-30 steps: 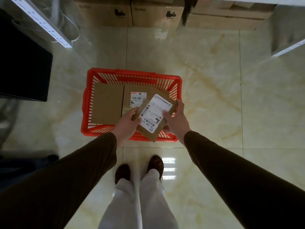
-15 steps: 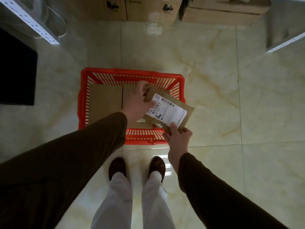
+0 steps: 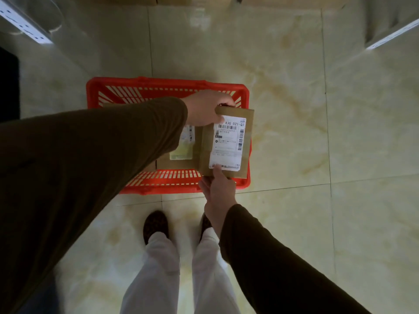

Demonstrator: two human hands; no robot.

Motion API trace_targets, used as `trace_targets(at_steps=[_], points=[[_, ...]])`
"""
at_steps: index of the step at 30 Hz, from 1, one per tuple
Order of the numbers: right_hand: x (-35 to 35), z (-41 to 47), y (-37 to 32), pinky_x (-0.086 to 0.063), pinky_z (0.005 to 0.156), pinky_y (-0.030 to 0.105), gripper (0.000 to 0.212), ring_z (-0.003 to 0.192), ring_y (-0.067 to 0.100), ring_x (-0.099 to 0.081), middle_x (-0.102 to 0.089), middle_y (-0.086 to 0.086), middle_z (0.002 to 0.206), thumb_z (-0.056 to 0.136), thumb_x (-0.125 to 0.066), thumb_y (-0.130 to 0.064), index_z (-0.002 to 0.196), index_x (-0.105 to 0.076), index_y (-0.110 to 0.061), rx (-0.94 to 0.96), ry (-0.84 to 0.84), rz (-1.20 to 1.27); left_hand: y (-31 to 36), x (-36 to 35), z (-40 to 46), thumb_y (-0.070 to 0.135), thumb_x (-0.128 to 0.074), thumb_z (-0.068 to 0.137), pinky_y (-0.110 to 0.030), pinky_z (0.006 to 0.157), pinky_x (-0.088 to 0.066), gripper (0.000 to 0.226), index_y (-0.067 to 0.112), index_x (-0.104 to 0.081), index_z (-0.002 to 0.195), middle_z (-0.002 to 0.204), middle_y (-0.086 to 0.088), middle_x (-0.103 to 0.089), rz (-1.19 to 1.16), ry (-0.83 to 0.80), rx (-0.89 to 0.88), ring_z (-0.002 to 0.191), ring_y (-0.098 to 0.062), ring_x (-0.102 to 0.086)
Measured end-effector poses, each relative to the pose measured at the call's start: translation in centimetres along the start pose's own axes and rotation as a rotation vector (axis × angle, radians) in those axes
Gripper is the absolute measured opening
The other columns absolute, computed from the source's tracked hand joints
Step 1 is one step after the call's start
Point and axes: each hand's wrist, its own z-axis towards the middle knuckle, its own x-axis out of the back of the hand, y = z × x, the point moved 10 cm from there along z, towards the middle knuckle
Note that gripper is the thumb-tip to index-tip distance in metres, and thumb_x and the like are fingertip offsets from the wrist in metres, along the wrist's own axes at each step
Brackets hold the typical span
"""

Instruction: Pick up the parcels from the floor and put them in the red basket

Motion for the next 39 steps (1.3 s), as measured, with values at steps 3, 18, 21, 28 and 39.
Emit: trace_targets(at_steps=[3, 18, 21, 28, 39], points=[[0.8, 0.9, -0.7, -0.063, 0.079, 0.034, 0.033, 0.1, 0.025, -0.073, -0.07, 0.013, 0.117, 0.102, -0.058, -0.03, 0.129, -0.052, -0.012, 0.037, 0.058, -0.042, -0.5, -0.6, 0.5, 0.014, -0.06, 0.099, -0.023, 0.082, -0.052, 0.038, 0.022, -0.058, 0.136, 0.12, 0.006, -0.066, -0.029, 0.003, 0.014, 0.107, -0.012, -0.063], [1.5, 5.0, -1.3, -0.064, 0.078, 0.039, 0.027, 0.089, 0.025, -0.075, -0.072, 0.012, 0.108, 0.101, -0.058, -0.015, 0.127, -0.055, -0.007, 0.075, 0.129, -0.162, -4.5, -1.8, 1.7, 0.006, -0.06, 0.097, -0.027, 0.095, -0.04, 0.049, 0.027, -0.056, 0.141, 0.134, 0.007, -0.06, -0.019, 0.036, 0.098, 0.122, -0.014, -0.053], [0.8, 7.0, -1.9, -0.063, 0.086, 0.043, 0.034, 0.1, 0.032, -0.073, -0.069, 0.017, 0.117, 0.101, -0.058, -0.018, 0.133, -0.052, -0.006, 0.064, 0.113, -0.231, -5.7, -1.9, 2.1, 0.006, -0.061, 0.096, -0.033, 0.103, -0.038, 0.051, 0.028, -0.055, 0.142, 0.139, 0.004, -0.058, 0.054, 0.074, 0.124, 0.128, -0.019, -0.051], [-1.4, 10.4, -1.7, -0.061, 0.088, 0.043, 0.045, 0.096, 0.032, -0.068, -0.062, 0.027, 0.13, 0.106, -0.046, -0.021, 0.142, -0.045, 0.006, 0.018, -0.051, -0.306, -8.4, -2.1, 2.6, 0.011, -0.059, 0.097, -0.039, 0.105, -0.033, 0.055, 0.032, -0.05, 0.147, 0.147, -0.002, -0.054, 0.278, 0.178, 0.178, 0.134, -0.03, -0.043], [-0.9, 7.5, -2.3, -0.063, 0.072, 0.033, 0.024, 0.08, 0.023, -0.071, -0.069, 0.013, 0.091, 0.107, -0.046, -0.027, 0.124, -0.054, -0.011, -0.11, -0.118, -0.444, -7.5, -1.5, 0.3, 0.021, -0.058, 0.099, -0.048, 0.123, -0.009, 0.069, 0.032, -0.025, 0.159, 0.17, -0.002, -0.009, 0.348, 0.191, 0.236, 0.154, -0.032, -0.008]])
